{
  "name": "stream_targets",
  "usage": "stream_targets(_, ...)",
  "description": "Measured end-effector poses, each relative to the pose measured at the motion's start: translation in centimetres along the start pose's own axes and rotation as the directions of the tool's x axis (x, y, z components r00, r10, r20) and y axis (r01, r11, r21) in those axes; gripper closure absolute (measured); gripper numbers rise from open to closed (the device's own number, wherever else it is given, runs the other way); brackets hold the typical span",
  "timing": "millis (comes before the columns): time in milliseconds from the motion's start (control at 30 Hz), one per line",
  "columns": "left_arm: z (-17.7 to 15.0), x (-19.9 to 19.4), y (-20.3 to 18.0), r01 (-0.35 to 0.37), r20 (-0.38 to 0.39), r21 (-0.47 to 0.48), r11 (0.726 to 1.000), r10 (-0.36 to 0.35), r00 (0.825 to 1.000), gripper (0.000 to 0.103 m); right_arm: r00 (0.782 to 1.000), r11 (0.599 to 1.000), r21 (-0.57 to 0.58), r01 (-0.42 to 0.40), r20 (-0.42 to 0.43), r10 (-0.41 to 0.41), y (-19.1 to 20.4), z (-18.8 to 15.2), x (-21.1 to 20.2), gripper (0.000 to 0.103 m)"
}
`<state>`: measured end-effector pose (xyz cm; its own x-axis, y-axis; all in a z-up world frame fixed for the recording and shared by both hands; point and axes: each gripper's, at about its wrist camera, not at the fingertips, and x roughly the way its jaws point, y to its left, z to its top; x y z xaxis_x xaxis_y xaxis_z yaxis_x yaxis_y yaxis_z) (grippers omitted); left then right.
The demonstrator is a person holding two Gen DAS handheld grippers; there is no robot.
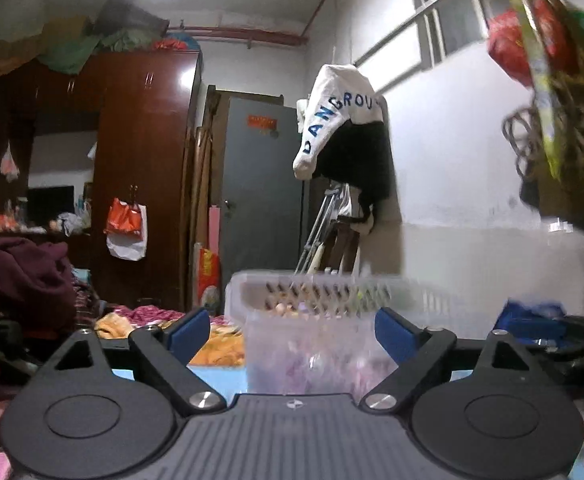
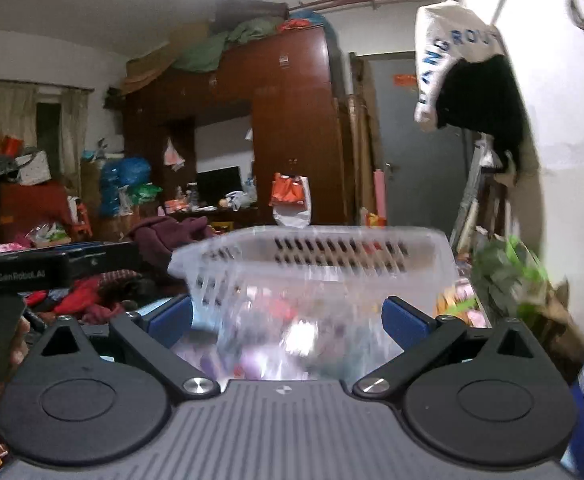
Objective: Organize objects
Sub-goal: 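Lift both held bags over the white basket, open both tools, and withdraw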
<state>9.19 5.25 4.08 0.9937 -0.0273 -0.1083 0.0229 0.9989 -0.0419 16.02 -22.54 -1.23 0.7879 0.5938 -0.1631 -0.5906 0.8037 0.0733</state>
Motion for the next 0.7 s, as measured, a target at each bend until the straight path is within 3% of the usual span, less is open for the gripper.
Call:
stream_targets(167,-3.7,-1.3,-0.7,0.027,-0.095,-0.026,0.999,-0.029,0.995,0.011,0.999,1.000,-0.002,0.023,-0.038,-0.023,2.1,-3.4,-1.8,0.000)
stream_targets(333,-6.1,-1.0,-1.7,0.023,-0.174,0.026,0.999,-0.018,0.985,0.011,0.993,0.994,-0.080,0.073,-0.083,-0.080,3.3,-3.7,-0.6,0.002)
stream_targets(533,-6.8,-0.9,-1.2,0.014,-0.193,0.004,1.000,-0.013,0.981,0.010,0.991,0.996,-0.083,0.045,-0.120,-0.055,3.2,-3.1,0.5,0.025)
stream_targets(700,-6.8,-0.8,-1.8,0.016,-0.191,0.011,1.000,-0.014,0.981,0.010,0.982,0.996,-0.091,0.016,-0.188,-0.033,3.4,-3.7,1.2,0.053)
